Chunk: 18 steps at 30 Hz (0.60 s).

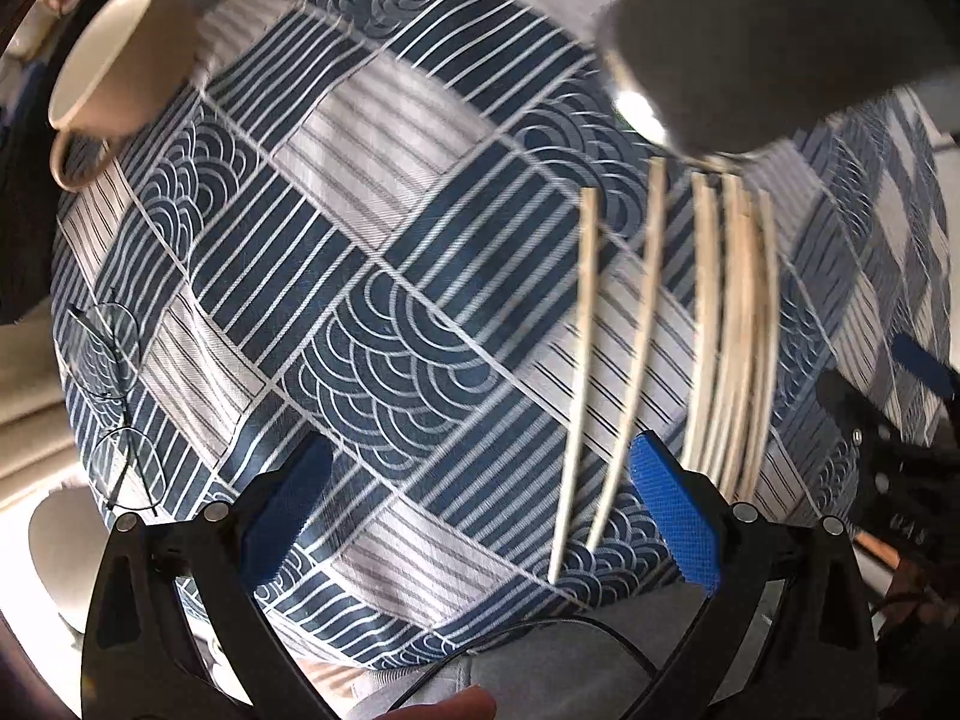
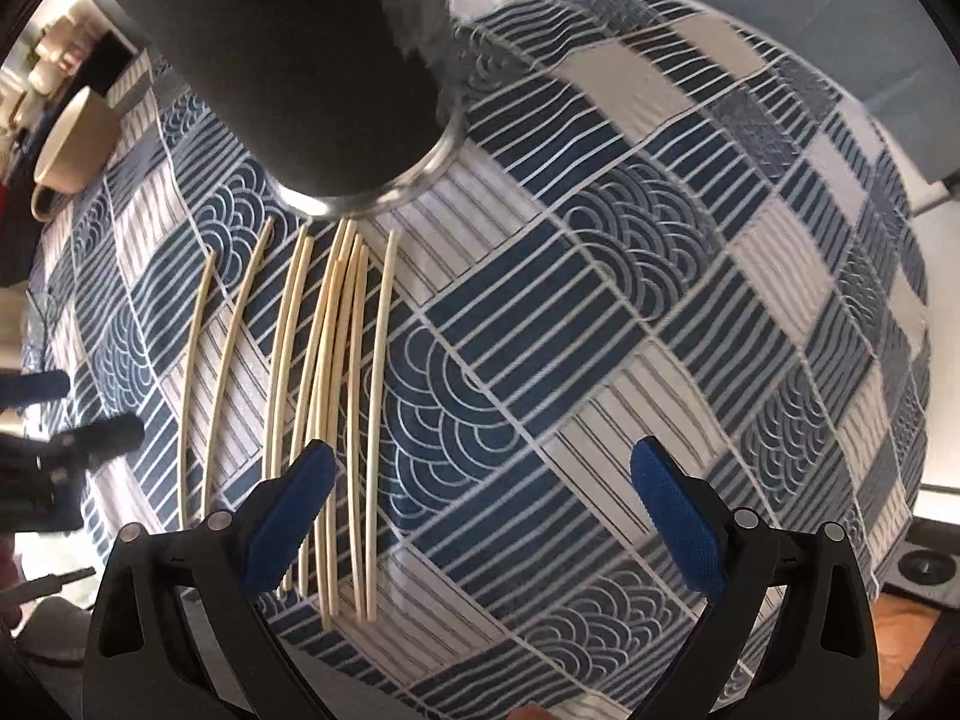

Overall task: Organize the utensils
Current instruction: 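Lower the left tool to a single chopstick and close on it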

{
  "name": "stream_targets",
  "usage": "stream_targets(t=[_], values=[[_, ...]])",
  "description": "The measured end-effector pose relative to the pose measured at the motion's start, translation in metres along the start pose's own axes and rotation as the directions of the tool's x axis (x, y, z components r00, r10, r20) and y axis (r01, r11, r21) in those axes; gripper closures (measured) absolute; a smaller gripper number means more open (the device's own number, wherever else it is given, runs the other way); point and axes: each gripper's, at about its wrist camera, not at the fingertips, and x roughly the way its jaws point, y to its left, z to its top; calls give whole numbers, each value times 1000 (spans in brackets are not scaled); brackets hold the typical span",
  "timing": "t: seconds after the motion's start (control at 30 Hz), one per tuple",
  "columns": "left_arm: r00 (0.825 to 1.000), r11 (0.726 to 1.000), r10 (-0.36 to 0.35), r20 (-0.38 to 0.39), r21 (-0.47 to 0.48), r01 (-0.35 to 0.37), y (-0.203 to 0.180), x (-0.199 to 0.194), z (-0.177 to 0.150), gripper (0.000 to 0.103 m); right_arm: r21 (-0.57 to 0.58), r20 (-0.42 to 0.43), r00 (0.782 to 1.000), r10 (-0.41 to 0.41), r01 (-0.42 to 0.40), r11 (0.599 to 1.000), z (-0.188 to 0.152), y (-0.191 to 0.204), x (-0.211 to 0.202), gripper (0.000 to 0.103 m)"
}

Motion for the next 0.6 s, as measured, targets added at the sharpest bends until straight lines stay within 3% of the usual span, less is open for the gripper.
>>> stream_targets(t=[0.23, 0.37, 0.43, 0.5, 0.6], values=[[1000, 1000, 11, -17, -18, -11, 5, 20, 22, 6, 4, -21, 1000, 6, -6, 1000, 14, -1, 22, 9], [998, 998, 55, -2, 21, -55, -5, 25, 31, 6, -10, -15, 1000, 0, 0, 1000, 18, 0, 30, 9], [999, 998, 52, 1, 27, -52, -6, 26, 35, 5, -18, -12, 1000, -9, 9, 1000, 18, 3, 35, 13], [999, 999, 35, -1, 27, -35, -7, 28, 39, 5, -20, -20, 1000, -15, 15, 1000, 19, 3, 42, 27], [999, 998, 49, 1, 39, -49, -5, 30, 39, 4, -12, -13, 1000, 6, -6, 1000, 19, 1, 47, 26]])
